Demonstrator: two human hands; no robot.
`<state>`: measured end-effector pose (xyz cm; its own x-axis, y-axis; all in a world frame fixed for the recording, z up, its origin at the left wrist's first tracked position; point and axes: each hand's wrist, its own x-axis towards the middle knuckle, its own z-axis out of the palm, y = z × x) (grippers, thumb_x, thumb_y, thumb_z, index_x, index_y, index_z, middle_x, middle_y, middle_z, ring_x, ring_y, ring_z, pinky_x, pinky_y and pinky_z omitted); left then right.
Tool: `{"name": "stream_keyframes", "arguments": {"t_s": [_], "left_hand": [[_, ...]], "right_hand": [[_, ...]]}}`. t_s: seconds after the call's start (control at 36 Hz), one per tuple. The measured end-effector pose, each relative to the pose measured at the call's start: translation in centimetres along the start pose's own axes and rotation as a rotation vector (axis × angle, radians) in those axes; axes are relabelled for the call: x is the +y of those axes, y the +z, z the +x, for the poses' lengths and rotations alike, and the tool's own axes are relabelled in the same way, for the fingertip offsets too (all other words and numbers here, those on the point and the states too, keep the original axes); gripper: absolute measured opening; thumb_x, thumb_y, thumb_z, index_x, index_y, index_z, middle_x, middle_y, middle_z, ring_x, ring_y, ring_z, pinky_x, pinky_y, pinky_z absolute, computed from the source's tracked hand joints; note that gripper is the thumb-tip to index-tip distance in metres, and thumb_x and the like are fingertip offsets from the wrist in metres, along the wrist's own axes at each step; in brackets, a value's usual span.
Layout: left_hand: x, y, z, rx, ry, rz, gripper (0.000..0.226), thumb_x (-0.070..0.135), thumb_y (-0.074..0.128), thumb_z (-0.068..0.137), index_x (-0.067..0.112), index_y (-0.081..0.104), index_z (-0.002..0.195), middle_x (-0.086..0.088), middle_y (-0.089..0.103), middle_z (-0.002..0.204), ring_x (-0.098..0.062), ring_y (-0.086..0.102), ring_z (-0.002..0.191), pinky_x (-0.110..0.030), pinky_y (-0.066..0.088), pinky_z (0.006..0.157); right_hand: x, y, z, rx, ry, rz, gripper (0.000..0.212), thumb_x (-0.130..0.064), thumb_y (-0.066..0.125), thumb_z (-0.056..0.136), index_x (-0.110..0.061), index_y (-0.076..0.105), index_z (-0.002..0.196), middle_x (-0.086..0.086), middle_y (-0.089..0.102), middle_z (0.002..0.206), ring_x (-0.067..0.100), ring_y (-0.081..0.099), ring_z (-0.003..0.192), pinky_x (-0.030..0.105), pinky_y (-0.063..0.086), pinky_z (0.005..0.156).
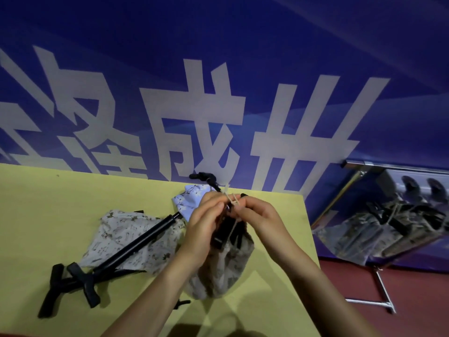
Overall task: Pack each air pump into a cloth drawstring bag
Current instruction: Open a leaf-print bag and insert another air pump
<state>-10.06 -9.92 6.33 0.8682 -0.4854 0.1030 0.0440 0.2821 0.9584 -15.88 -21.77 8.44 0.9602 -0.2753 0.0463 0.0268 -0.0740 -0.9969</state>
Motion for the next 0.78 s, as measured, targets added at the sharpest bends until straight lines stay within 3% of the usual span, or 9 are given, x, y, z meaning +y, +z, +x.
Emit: {"name": "stream_keyframes", "arguments": {"t_s": [0.08,0.17,0.31,0.39,0.47,0.58,0.64,0.69,0.78], "left_hand": [[-0.1,-0.5,0.5,-0.065,0.113,0.254,0.027,0.015,0.045,0.090,0.023,0.070,0.097,0.013,0.062,0.102,-0.005,0.059,0.106,-0.014,0.041,0.092],[0.1,-0.4,1.0,-0.138,0.191,0.335,0.026,0.015,0.045,0.093,0.024,0.069,0.100,0.005,0.064,0.101,-0.007,0.060,0.102,-0.013,0.042,0.089],[-0.6,0.7,1.4,-0.174,0.238,0.292,0.023,0.021,0.047,0.091,0.015,0.067,0.102,0.000,0.066,0.100,-0.012,0.063,0.096,-0.017,0.047,0.083],[-1.4,1.7,1.2,-0.116,0.154,0.169,0.007,0.020,0.052,0.088,0.012,0.052,0.088,-0.001,0.058,0.082,-0.011,0.056,0.075,-0.019,0.046,0.072],[-2.0,2.4,1.1,-0.131,0.112,0.205,0.016,0.030,0.053,0.085,0.016,0.047,0.084,-0.005,0.052,0.078,-0.021,0.047,0.067,-0.025,0.041,0.067],[-2.7,3.5,1.0,-0.150,0.116,0.313,0.015,0.037,0.049,0.085,0.024,0.053,0.092,0.007,0.054,0.080,-0.013,0.048,0.067,-0.017,0.039,0.065],[-2.9,4.3,0.7,-0.070,0.098,0.263,0.013,0.033,0.049,0.087,0.024,0.055,0.095,0.002,0.054,0.079,-0.022,0.046,0.067,-0.022,0.038,0.064],[-3.0,5.2,0.3,0.017,0.055,0.186,0.010,0.023,0.049,0.090,0.021,0.056,0.096,-0.007,0.052,0.077,-0.029,0.043,0.066,-0.030,0.039,0.063],[-3.3,7.0,-0.3,0.079,0.034,0.128,0.015,0.016,0.045,0.090,0.021,0.057,0.098,0.001,0.052,0.076,-0.016,0.047,0.068,-0.030,0.041,0.065]], "right_hand": [[-0.2,-0.6,-0.2,-0.005,0.032,0.149,0.021,-0.022,0.053,0.085,-0.010,0.056,0.068,0.007,0.056,0.069,0.023,0.050,0.076,0.035,0.038,0.079],[-0.6,-1.0,-0.3,0.007,0.056,0.247,0.020,-0.021,0.051,0.085,-0.005,0.048,0.073,0.000,0.040,0.058,0.017,0.039,0.061,0.030,0.033,0.065],[-1.4,-2.0,-0.3,0.012,0.097,0.487,0.016,-0.016,0.049,0.086,-0.006,0.048,0.074,-0.001,0.023,0.055,0.008,0.021,0.046,0.019,0.025,0.045],[-1.2,-3.2,-0.2,-0.017,0.140,0.778,0.012,-0.013,0.057,0.082,-0.006,0.051,0.075,-0.004,0.025,0.053,0.004,0.021,0.040,0.017,0.021,0.037],[-1.2,-4.2,-0.4,-0.040,0.148,0.990,0.015,-0.013,0.066,0.077,-0.007,0.053,0.075,-0.007,0.029,0.051,0.005,0.017,0.041,0.016,0.024,0.034],[-1.6,-4.3,-0.7,0.076,0.153,0.980,0.012,-0.011,0.047,0.086,-0.007,0.050,0.075,-0.007,0.028,0.050,0.004,0.016,0.039,0.014,0.022,0.032],[-1.6,-4.4,-0.8,0.131,0.149,0.981,0.015,-0.011,0.041,0.088,-0.007,0.048,0.076,-0.007,0.027,0.049,0.003,0.016,0.038,0.014,0.020,0.032],[-1.4,-4.7,-1.2,0.180,0.124,0.929,0.014,-0.012,0.042,0.088,-0.007,0.048,0.076,-0.008,0.028,0.049,0.002,0.015,0.038,0.014,0.016,0.034],[-0.5,-5.2,-2.0,0.236,0.070,0.769,0.011,-0.012,0.050,0.087,-0.006,0.052,0.077,-0.007,0.028,0.050,0.000,0.021,0.037,0.014,0.015,0.035]]}}
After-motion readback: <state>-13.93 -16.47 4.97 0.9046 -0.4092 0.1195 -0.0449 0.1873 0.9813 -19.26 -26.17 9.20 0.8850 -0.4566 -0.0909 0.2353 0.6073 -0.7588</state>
